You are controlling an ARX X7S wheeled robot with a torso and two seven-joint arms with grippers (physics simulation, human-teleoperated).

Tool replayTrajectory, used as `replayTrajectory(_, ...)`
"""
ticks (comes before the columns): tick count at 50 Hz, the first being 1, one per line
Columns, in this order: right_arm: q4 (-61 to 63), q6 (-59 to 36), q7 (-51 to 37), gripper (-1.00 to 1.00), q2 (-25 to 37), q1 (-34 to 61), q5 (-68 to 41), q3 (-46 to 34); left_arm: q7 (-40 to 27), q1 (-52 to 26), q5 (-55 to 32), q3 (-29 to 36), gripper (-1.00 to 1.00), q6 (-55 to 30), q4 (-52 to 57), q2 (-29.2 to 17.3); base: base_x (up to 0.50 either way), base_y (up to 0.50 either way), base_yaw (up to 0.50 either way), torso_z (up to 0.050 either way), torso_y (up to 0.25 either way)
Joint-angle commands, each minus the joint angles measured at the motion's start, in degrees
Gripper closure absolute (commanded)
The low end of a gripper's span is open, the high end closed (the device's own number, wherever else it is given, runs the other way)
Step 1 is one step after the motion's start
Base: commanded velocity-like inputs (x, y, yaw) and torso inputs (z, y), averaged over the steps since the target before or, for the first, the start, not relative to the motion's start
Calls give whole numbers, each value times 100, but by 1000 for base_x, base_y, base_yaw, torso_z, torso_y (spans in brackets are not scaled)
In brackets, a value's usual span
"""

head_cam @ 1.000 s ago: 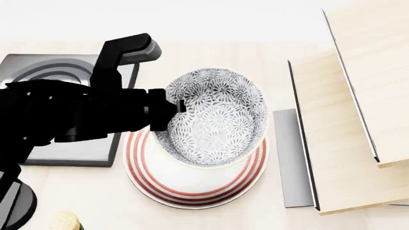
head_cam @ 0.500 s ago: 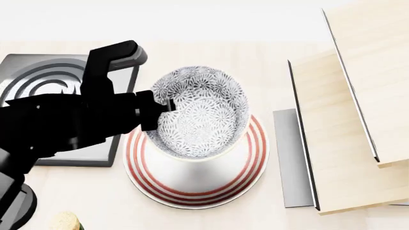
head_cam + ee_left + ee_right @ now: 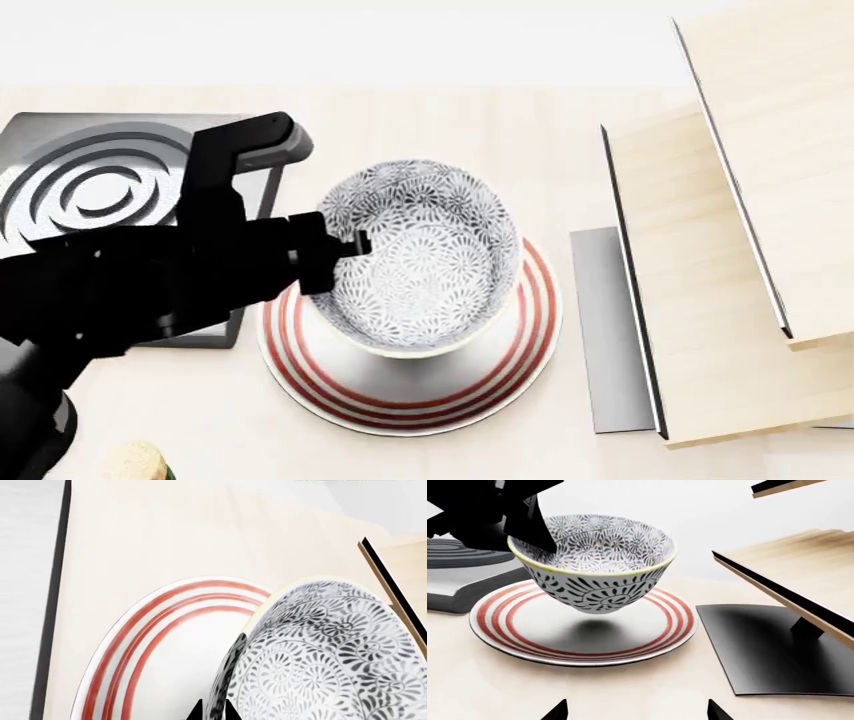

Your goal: Pick up the akita bowl and put it on the plate.

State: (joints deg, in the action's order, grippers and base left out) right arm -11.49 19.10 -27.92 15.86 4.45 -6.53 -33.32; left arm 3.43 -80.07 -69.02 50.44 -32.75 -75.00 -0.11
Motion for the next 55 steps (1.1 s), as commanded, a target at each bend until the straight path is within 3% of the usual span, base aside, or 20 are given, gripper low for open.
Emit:
replayTrajectory(1,-44,-39,-18,-100,7,1,-11,-25,-92,49,-585,281,100,219,3,3,0,0,0,0,0)
replayTrajectory(9,-81,-29,-16,-100,6,11,-5,-49,-273,114,-363,-78,100,400,3,9,0,0,0,0,1)
replayTrajectory(36,-68,-39,-40,-100,28,14,-16,-96,-559,306,-1729,1192,100,1022,2,8,0,0,0,0,0)
replayTrajectory(55,-209,8,-45,-100,-8,69,-16,-134,-416,204,-4192,3979,100,1600,7,11,0,0,0,0,-14)
